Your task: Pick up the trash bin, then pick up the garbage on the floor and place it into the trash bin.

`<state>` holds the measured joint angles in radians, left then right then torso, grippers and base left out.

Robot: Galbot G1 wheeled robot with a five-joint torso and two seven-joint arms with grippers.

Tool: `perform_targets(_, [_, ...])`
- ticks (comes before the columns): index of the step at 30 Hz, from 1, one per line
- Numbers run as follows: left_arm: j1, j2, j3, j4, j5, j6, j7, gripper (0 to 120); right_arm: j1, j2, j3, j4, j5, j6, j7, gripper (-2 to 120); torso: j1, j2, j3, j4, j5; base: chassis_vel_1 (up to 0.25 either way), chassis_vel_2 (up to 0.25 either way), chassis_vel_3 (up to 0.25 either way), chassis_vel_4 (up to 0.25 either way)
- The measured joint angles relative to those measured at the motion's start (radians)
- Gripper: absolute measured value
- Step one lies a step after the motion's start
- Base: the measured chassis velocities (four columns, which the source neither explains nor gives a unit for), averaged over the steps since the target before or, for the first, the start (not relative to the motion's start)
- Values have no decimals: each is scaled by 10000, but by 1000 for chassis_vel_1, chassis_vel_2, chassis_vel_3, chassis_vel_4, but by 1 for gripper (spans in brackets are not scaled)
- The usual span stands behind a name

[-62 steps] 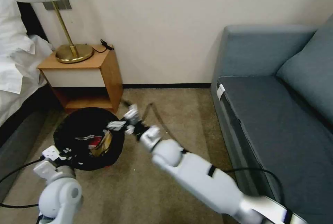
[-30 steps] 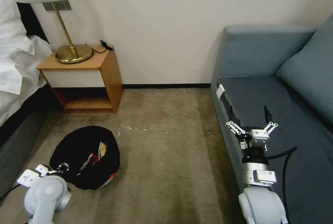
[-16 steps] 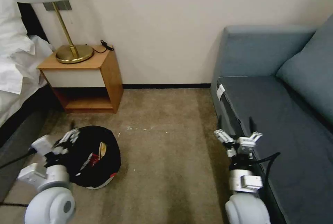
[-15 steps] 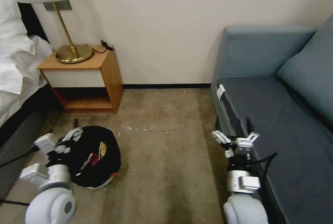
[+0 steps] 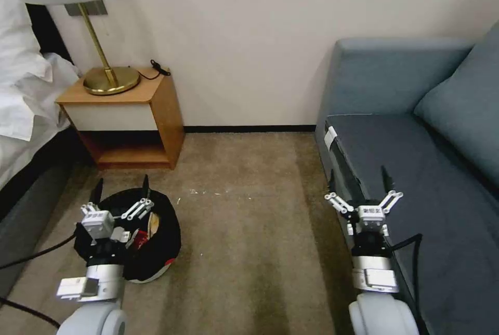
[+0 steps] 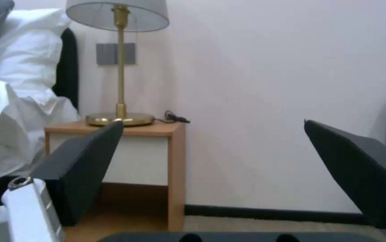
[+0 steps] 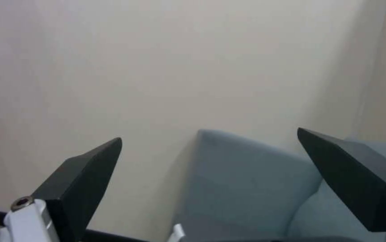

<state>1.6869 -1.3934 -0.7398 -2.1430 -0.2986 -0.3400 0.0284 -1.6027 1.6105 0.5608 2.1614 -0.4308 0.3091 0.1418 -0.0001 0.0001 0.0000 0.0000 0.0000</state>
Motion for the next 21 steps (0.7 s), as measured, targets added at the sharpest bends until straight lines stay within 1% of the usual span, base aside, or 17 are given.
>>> perform_targets(4, [19,-26,-29,-24,-88,12,132,100,12,-4,176,54,168,-124,-142,100,0,0,0,-1,0,0,0,0,0])
perform_targets(21, [7,-23,-38,-28,-164,95,109,100,24,-16,183,56,244,-147,-164,100,0,0,0,0,0,0,0,0,0])
